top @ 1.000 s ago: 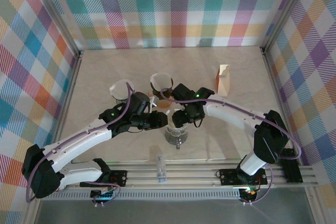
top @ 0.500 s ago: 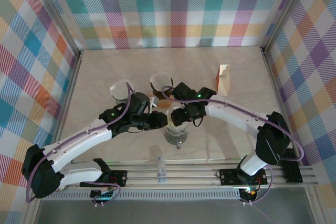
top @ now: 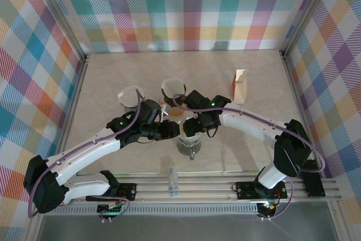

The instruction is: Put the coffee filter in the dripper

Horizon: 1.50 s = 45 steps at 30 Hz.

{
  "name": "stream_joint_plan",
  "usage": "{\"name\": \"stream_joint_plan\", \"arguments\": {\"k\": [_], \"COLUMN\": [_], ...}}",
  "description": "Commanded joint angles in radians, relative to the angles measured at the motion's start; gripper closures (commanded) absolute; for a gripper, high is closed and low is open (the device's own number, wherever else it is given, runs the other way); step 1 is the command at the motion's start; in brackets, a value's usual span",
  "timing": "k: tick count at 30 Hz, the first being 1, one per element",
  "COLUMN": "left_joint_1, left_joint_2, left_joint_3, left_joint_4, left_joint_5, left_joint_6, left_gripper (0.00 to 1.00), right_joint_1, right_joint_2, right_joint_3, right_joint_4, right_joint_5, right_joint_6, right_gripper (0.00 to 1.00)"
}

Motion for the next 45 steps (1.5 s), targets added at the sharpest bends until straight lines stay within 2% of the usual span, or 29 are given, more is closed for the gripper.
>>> {"name": "stream_joint_plan", "arguments": {"k": [1,8,17,22,27,32,41,45], "left_joint_1": [0.008,0.008,0.009,0.008,0.009,0.008,0.008,0.009], "left_joint_2": [-0.002,0.001,0.002,0.005,0.003,0.007,0.009,0.013], "left_joint_3": [-0.016,-0.012,-0.015,-0.011,-0.011,-0.012,-0.008,-0.006], "left_joint_4": [-0.006,-0.004,0.001,0.003,0.005,0.006,0.006,0.007], "left_joint_5": [-0.002,-0.002,-0.004,-0.004,-0.008,-0.005,-0.004,-0.004], "left_joint_6": [0.007,0.007,0.007,0.007,0.001,-0.001,0.001,-0.001], "left_gripper": [0.68,0.68,0.68,0.67,0.61,0.6,0.61,0.61], "right_joint_1": [0.007,0.006,0.008,0.008,0.009,0.009,0.009,0.009], "right_joint_2": [-0.007,-0.095,-0.074,-0.03,-0.017,-0.033,-0.185,-0.281], "right_joint_3": [-0.025,-0.009,-0.059,-0.064,-0.07,-0.059,-0.018,-0.027], "right_joint_4": [0.012,0.029,0.032,0.019,0.022,0.023,0.046,0.075], "right_joint_5": [0.01,0.003,-0.049,-0.027,-0.018,-0.015,0.026,0.086], "right_joint_6": [0.02,0.018,0.026,0.024,0.028,0.031,0.034,0.043], "right_gripper": [0.2,0.18,0.19,0.19,0.19,0.19,0.18,0.18]}}
